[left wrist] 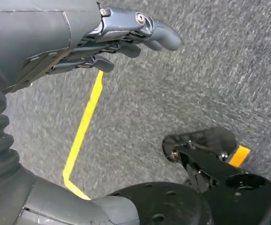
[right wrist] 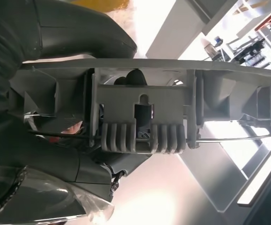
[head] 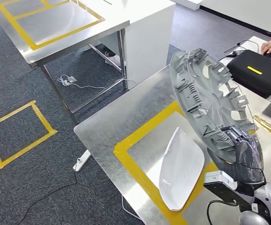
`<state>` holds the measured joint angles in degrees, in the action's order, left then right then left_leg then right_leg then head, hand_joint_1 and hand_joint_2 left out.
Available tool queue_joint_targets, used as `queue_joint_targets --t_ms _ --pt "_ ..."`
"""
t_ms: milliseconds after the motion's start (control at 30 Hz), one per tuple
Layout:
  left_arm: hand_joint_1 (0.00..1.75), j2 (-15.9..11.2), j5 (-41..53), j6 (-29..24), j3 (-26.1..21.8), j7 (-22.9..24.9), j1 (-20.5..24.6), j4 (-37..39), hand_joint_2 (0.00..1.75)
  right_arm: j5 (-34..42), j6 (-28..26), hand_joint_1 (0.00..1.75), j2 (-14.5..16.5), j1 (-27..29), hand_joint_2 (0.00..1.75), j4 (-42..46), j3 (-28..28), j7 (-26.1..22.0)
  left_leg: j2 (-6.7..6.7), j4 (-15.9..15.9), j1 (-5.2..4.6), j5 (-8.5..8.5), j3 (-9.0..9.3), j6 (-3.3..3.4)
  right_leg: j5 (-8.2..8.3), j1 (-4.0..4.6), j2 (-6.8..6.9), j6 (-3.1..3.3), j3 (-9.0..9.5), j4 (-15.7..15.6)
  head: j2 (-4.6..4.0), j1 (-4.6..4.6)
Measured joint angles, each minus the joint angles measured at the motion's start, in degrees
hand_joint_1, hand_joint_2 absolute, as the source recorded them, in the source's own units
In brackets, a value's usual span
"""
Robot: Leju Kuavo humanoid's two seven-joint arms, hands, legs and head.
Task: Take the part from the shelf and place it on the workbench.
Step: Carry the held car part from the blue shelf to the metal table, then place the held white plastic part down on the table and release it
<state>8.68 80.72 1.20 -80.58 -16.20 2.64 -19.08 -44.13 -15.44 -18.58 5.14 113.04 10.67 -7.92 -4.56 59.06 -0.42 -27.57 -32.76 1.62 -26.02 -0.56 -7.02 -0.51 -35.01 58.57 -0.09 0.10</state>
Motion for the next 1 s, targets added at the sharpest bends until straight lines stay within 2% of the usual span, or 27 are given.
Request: queue_joint_targets --t_ms 67,100,133,200,233,267,300,333,367,400,467,500,567,600,667,700,733,767,800,833,867,900,933,967,1000 --pt "0.0 0.0 0.0 0.0 0.0 0.0 0.1 0.0 1.75 0.0 0.0 1.75 0.0 0.1 1.75 0.1 0.0 0.0 1.13 -0.7 0.0 0.19 0.29 0.1 0.24 -0.23 -1.12 -0.65 -0.51 -0.1 0.0 0.0" --pt "0.0 0.1 0.0 0.0 0.0 0.0 0.2 0.0 1.75 0.0 0.0 1.75 0.0 0.2 1.75 0.2 0.0 0.0 1.81 -1.2 0.09 0.44 0.44 0.27 -0.04 -0.15 -0.48 -0.88 -0.92 0.2 0.0 0.05" --pt "0.0 0.1 0.0 0.0 0.0 0.0 0.3 0.0 1.75 0.0 0.0 1.75 0.0 0.2 1.75 0.3 0.0 0.0 2.55 -1.6 0.2 0.72 0.58 0.47 -0.92 -0.02 0.92 -1.06 -1.71 1.5 0.0 0.21" --pt "0.0 0.1 0.0 0.0 0.0 -0.1 0.2 0.0 1.75 0.1 0.0 1.75 0.0 0.1 1.75 0.4 0.0 0.0 4.14 -2.1 0.2 0.97 0.71 0.74 -4.24 0.13 4.74 -1.39 -4.54 7.3 0.0 0.46" --pt "0.0 0.2 0.0 0.0 0.0 -0.1 0.2 0.0 1.75 0.0 0.0 1.75 0.0 0.0 1.75 0.4 0.0 0.0 4.97 -2.1 0.15 0.95 0.69 0.8 -5.94 0.02 5.8 -1.63 -6.27 11.0 0.0 0.55" --pt "0.0 0.2 0.0 0.0 0.0 -0.1 0.1 0.0 1.75 0.0 0.0 1.75 0.0 0.0 1.75 0.4 0.0 0.0 5.82 -2.1 0.14 0.89 0.69 0.77 -6.91 -0.11 6.34 -1.88 -7.57 13.9 0.0 0.55" --pt "0.0 0.2 0.0 0.0 0.0 -0.1 0.0 0.0 1.75 0.0 -0.1 1.75 0.0 0.1 1.75 0.4 0.0 0.0 6.64 -2.1 0.17 0.81 0.7 0.71 -6.91 -0.27 6.65 -2.12 -8.05 15.0 0.0 0.54" --pt "0.0 0.2 0.0 0.0 0.0 -0.1 0.0 0.1 1.75 0.0 -0.1 1.75 0.0 0.2 1.75 0.4 0.0 0.0 7.43 -2.1 0.24 0.71 0.73 0.58 -5.89 -0.42 6.97 -2.35 -7.36 13.9 0.0 0.56" --pt "0.0 0.3 -0.1 0.1 0.0 -0.1 0.0 0.1 1.75 0.0 -0.1 1.75 0.0 0.2 1.75 0.4 0.0 0.0 8.16 -2.0 0.33 0.57 0.81 0.37 -4.17 -0.57 7.63 -2.57 -5.53 10.8 0.0 0.55" --pt "0.0 0.3 -0.1 0.1 0.0 -0.1 0.1 0.1 1.75 0.0 -0.1 1.75 0.0 0.2 1.75 0.4 0.0 0.0 8.82 -1.9 0.35 0.37 0.92 0.08 -2.72 -0.62 9.15 -2.8 -3.23 6.6 0.0 0.58" --pt "0.0 0.3 -0.1 0.2 0.0 -0.1 0.1 0.1 1.75 0.0 -0.2 1.75 0.0 0.1 1.75 0.5 0.0 0.0 9.96 -1.5 0.1 -0.14 1.1 -0.65 -1.18 -0.49 11.24 -2.41 0.35 0.6 0.0 0.59" --pt "0.0 0.2 -0.2 0.1 0.0 -0.2 0.1 0.1 1.75 0.0 -0.2 1.75 0.0 0.0 1.75 0.5 0.0 0.0 10.5 -1.3 -0.06 -0.34 1.2 -0.94 -1.25 -0.35 11.57 -2.0 0.93 -0.3 0.0 0.58" --pt "0.0 0.2 -0.2 0.1 0.0 -0.3 0.2 0.1 1.75 -0.1 -0.4 1.75 0.0 0.1 1.75 0.6 0.0 0.0 11.67 -1.2 -0.09 -0.65 1.48 -1.37 -1.22 -0.2 10.11 -1.03 0.92 -0.1 0.0 0.55" --pt "0.0 0.2 -0.2 0.1 0.0 -0.3 0.3 0.1 1.75 -0.1 -0.4 1.75 0.0 0.2 1.75 0.6 0.0 -0.1 11.35 -0.8 0.08 -1.11 1.55 -1.67 -1.16 -0.22 9.44 -0.69 0.91 -0.1 0.0 0.5" --pt "0.0 0.2 -0.2 0.2 0.0 -0.4 0.4 0.1 1.75 -0.1 -0.4 1.75 0.0 0.2 1.75 0.7 0.0 -0.1 8.73 2.6 0.46 -3.55 0.39 -2.2 -1.02 -0.33 8.15 0.01 0.97 -0.2 0.0 0.31" --pt "0.0 0.2 -0.2 0.2 0.0 -0.4 0.4 0.1 1.75 -0.1 -0.4 1.75 0.0 0.1 1.75 0.7 0.0 -0.1 6.89 6.0 0.59 -5.42 -1.07 -2.33 -0.99 -0.33 7.49 0.24 0.97 -0.2 0.0 0.21" --pt "0.0 0.2 -0.2 0.2 0.0 -0.5 0.3 0.1 1.75 -0.1 -0.4 1.75 0.0 0.1 1.75 0.8 0.0 -0.1 5.81 10.1 0.62 -7.21 -2.93 -2.32 -0.98 -0.26 6.76 0.39 0.98 -0.2 0.0 0.16" --pt "0.0 0.3 -0.2 0.2 0.0 -0.5 0.2 0.2 1.75 -0.1 -0.4 1.75 0.0 0.1 1.75 0.8 0.1 -0.1 5.31 13.6 0.61 -8.4 -4.67 -2.26 -0.98 -0.15 5.94 0.48 1.0 -0.2 0.0 0.15" --pt "0.0 0.3 -0.2 0.2 0.0 -0.5 0.0 0.2 1.75 -0.1 -0.4 1.75 0.0 0.1 1.75 0.7 0.1 -0.1 5.1 15.5 0.58 -8.49 -5.77 -2.09 -0.97 -0.03 5.05 0.52 1.03 -0.2 0.0 0.15" --pt "0.0 0.3 -0.2 0.2 0.0 -0.5 0.0 0.2 1.75 -0.1 -0.4 1.75 0.0 0.1 1.75 0.7 0.2 -0.1 4.93 15.1 0.52 -7.38 -5.92 -1.81 -0.96 0.08 4.15 0.54 1.07 -0.2 0.0 0.16" --pt "0.0 0.3 -0.2 0.2 0.0 -0.5 -0.1 0.2 1.75 -0.1 -0.4 1.75 0.0 0.1 1.75 0.8 0.2 -0.1 4.57 12.7 0.43 -5.33 -5.12 -1.42 -0.95 0.16 3.27 0.55 1.13 -0.2 0.0 0.17" --pt "0.0 0.2 -0.2 0.2 0.0 -0.5 -0.1 0.2 1.75 -0.1 -0.4 1.75 0.0 0.2 1.75 0.8 0.2 -0.1 3.49 8.7 0.31 -2.85 -3.63 -0.93 -0.94 0.14 2.46 0.54 1.16 -0.2 0.0 0.16" --pt "0.0 0.1 -0.2 0.2 0.0 -0.5 0.0 0.2 1.75 -0.2 -0.4 1.75 0.0 0.2 1.75 0.8 0.3 -0.1 1.8 4.9 0.29 -1.04 -2.1 -0.41 -0.9 0.13 1.72 0.46 1.11 -0.1 0.0 0.21" --pt "0.0 0.0 -0.2 0.2 0.0 -0.5 -0.1 0.2 1.75 -0.2 -0.4 1.75 0.0 0.1 1.75 0.8 0.3 -0.1 0.36 1.9 0.24 0.06 -0.89 -0.05 -0.82 0.01 1.01 0.33 0.98 -0.1 0.0 0.19" --pt "0.0 0.0 -0.2 0.3 0.0 -0.5 -0.1 0.2 1.75 -0.3 -0.4 1.75 0.0 0.1 1.75 0.8 0.3 -0.1 -0.72 0.2 0.19 0.44 -0.18 0.2 -0.71 -0.18 0.33 0.1 0.77 -0.1 0.0 0.15"
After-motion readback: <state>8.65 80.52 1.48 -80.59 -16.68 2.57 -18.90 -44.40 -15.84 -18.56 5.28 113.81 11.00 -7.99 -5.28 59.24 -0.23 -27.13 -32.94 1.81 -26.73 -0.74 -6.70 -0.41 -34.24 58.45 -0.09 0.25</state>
